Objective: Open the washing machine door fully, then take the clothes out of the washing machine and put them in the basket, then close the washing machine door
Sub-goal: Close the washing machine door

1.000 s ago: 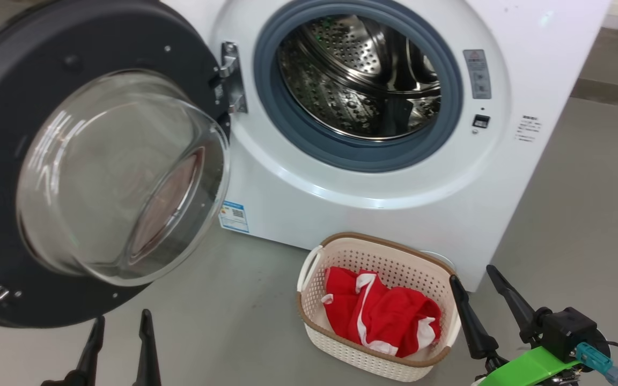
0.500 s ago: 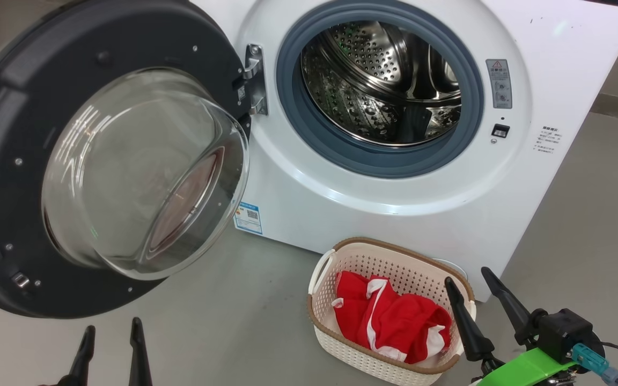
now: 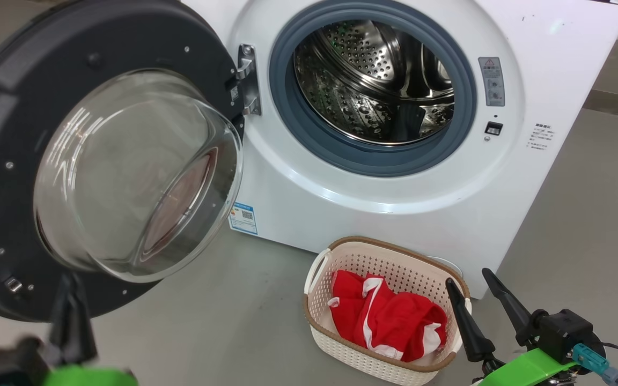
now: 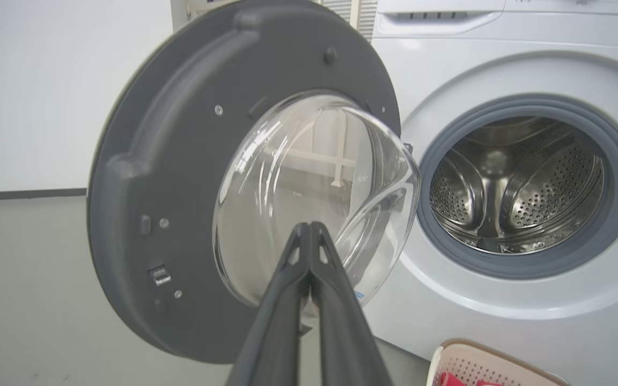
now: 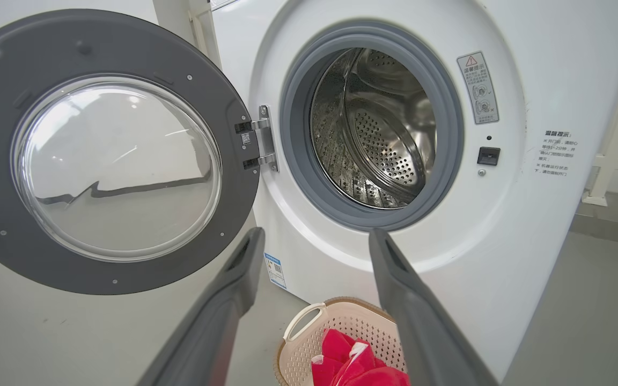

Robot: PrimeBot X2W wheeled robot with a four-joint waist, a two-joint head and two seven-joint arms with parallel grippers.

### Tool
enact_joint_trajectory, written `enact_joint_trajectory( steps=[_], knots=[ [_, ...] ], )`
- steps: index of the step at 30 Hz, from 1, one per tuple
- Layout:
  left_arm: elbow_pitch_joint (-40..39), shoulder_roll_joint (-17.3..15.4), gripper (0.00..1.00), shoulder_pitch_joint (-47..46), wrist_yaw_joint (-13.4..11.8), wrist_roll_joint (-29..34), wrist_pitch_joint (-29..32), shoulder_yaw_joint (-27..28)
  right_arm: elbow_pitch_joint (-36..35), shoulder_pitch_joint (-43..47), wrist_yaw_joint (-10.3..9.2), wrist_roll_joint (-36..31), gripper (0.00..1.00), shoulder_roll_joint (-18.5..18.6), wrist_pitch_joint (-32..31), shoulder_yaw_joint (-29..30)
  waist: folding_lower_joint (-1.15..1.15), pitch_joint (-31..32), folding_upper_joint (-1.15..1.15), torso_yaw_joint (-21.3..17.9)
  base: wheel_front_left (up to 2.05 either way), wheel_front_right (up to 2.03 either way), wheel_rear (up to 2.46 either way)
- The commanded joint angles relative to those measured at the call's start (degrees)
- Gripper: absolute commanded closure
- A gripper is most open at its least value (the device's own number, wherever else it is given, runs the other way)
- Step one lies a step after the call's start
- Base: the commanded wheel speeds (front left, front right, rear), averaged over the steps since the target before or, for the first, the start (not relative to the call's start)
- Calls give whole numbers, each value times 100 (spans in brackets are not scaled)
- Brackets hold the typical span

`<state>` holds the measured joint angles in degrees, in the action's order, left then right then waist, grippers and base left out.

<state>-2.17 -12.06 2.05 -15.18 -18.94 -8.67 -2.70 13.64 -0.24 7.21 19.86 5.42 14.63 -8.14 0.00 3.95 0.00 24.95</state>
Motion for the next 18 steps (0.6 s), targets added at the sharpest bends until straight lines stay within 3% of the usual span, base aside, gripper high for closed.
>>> enact_joint_trajectory(
  steps=[1, 7, 10, 18],
  knots=[
    [-267, -204, 100, -564, -70, 61, -17, 308, -118, -224, 28, 39, 0, 96, 37, -116, 0, -5, 0, -32, 0, 0, 0],
    [-222, -590, 100, -1621, -194, -69, 17, 850, -97, -248, 28, 17, 0, 136, 37, -104, 0, -46, 0, -176, 0, 0, 0],
    [-74, -628, 100, -2037, -105, -374, -43, 1081, -94, -257, 28, 7, 0, 151, 37, -101, 0, -67, 0, -228, 0, 0, 0],
    [1445, -1123, 100, -3414, 142, -1257, -79, 1949, -105, -305, 28, -22, 0, 261, 37, -61, 0, -210, 0, -364, 0, 0, 0]
  ],
)
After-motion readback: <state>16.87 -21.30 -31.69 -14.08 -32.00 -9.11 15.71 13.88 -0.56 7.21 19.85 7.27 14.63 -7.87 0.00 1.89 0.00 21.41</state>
